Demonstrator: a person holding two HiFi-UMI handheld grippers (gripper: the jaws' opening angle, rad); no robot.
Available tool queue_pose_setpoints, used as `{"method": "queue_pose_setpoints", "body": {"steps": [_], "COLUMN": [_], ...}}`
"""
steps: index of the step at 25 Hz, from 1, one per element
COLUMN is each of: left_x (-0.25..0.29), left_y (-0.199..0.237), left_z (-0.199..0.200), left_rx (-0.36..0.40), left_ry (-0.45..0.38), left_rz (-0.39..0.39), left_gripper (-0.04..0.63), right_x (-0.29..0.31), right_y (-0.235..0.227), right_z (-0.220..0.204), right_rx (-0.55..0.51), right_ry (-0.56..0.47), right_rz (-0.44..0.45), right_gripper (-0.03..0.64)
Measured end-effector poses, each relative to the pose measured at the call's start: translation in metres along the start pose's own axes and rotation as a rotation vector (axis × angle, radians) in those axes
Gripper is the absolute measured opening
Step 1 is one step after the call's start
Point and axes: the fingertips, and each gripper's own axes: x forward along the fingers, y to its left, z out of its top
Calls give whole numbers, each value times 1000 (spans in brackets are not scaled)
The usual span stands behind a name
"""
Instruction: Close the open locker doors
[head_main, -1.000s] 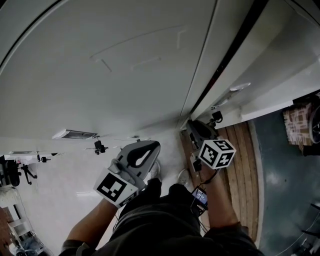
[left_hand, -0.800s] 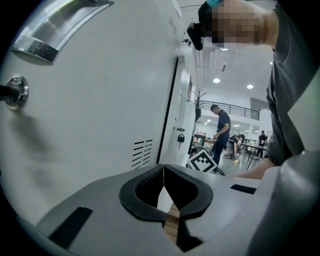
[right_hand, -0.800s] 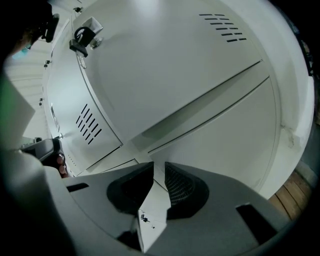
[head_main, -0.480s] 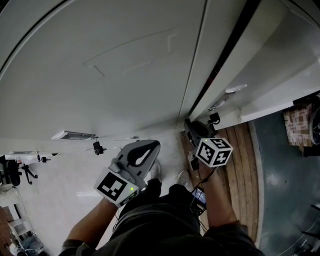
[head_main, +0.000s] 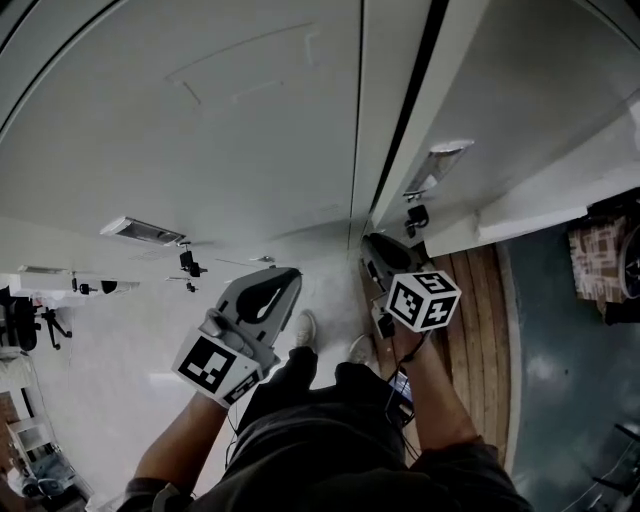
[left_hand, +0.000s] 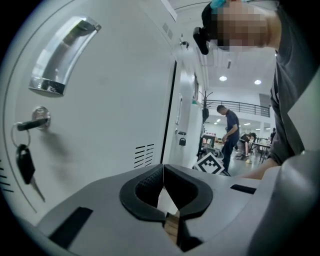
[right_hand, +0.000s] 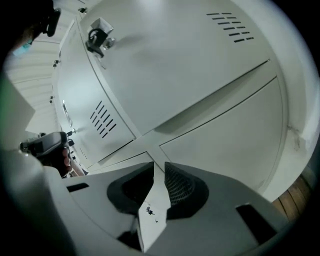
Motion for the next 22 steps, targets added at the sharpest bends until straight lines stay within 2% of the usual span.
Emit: {"method": "queue_pose_setpoints", "body": {"steps": [3,9,12,17,22], "left_x": [-17,-56,-74,-111,-175], "left_y": [-4,-11,-19,-31,-53], "left_z": [-2,8,23,42,40], "left_rx": [-27,-20,8,58,66], "left_ry": [-15,-67,-97,-157,-219], "left_rz": [74,178,195,200,192], "left_gripper": [9,9,9,9,9], "right_x": [-17,-55,-79,-114,-154], "right_y": [16,48,69,113,185], "right_z": [-9,-11,-5,5,-5], "right_rx": [-17,-41,-55,-138,-210], "right_ry": [19,4,-22,-61,-102], "right_rz": [53,150,188,237,270], "right_gripper": [69,69,68,67,69]}}
